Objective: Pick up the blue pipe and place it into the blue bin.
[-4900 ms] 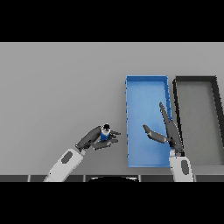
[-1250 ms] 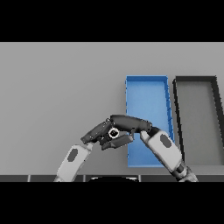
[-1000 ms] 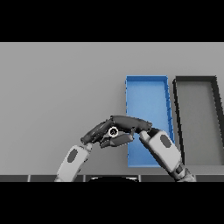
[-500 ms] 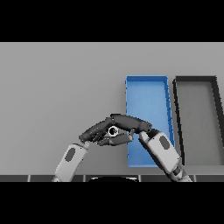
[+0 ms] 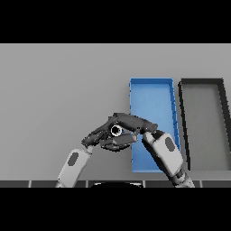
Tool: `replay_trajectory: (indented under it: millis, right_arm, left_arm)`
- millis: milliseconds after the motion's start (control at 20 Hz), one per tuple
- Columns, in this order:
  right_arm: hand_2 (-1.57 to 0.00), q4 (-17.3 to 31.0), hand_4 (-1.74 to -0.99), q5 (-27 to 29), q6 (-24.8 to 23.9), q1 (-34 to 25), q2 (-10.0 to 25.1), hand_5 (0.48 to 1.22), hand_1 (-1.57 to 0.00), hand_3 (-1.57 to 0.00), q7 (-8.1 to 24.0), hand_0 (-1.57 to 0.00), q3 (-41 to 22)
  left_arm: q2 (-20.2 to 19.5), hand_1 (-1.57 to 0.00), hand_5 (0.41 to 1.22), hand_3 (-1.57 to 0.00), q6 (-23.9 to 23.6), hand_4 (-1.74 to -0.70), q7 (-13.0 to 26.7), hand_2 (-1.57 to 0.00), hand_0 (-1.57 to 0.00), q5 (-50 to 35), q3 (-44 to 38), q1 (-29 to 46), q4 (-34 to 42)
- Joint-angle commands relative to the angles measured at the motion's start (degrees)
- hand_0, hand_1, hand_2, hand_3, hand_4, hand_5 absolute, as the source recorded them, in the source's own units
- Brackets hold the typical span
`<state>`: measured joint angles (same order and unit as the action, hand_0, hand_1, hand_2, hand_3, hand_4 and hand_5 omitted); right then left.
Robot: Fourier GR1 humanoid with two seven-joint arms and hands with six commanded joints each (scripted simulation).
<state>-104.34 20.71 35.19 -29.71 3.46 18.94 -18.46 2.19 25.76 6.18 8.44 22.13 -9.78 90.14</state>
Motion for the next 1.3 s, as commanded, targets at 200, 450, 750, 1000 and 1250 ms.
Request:
replay_trajectory:
  millis: [200, 450, 750, 1000, 1250]
  right_arm:
    - [-1.57, -0.8, -1.494, 14.1, -5.2, -7.9, 1.0, 1.221, -1.57, -1.57, 9.9, -1.57, 6.0]
    - [-1.57, 2.8, -1.497, 22.9, -13.4, -20.4, 4.8, 1.221, -1.57, -1.57, 11.3, -1.57, 14.2]
    - [-1.57, 16.0, -1.498, 13.5, -15.3, -26.7, 9.2, 1.221, -1.57, -1.57, 5.6, -1.57, 21.8]
    - [-1.57, 21.3, -1.499, 7.7, -14.7, -23.1, 12.0, 1.221, -1.57, -1.57, 6.9, -1.57, 24.5]
    - [-1.57, 22.5, -1.500, 1.5, -15.3, -15.7, 12.3, 1.221, -1.57, -1.57, 10.0, -1.57, 24.6]
  left_arm:
    - [0.1, -0.01, 0.485, 0.00, -0.9, -0.97, 0.6, -0.01, -0.01, 0.7, 0.4, 0.2, -0.2]
    - [-0.8, 0.00, 0.473, 0.00, -0.5, -0.95, -0.5, 0.00, 0.00, 0.9, 0.4, 0.8, 0.1]
    - [-2.0, 0.00, 0.470, 0.00, -0.2, -0.95, 0.1, 0.00, 0.00, 0.3, 0.5, 2.3, 3.4]
    - [-2.2, 0.00, 0.470, 0.00, 0.0, -0.95, 1.3, 0.00, 0.00, -0.4, -0.4, 1.4, 3.3]
    - [-2.2, 0.00, 0.460, 0.00, -0.6, -0.94, 0.0, 0.00, 0.00, 0.5, -0.7, 0.8, 1.9]
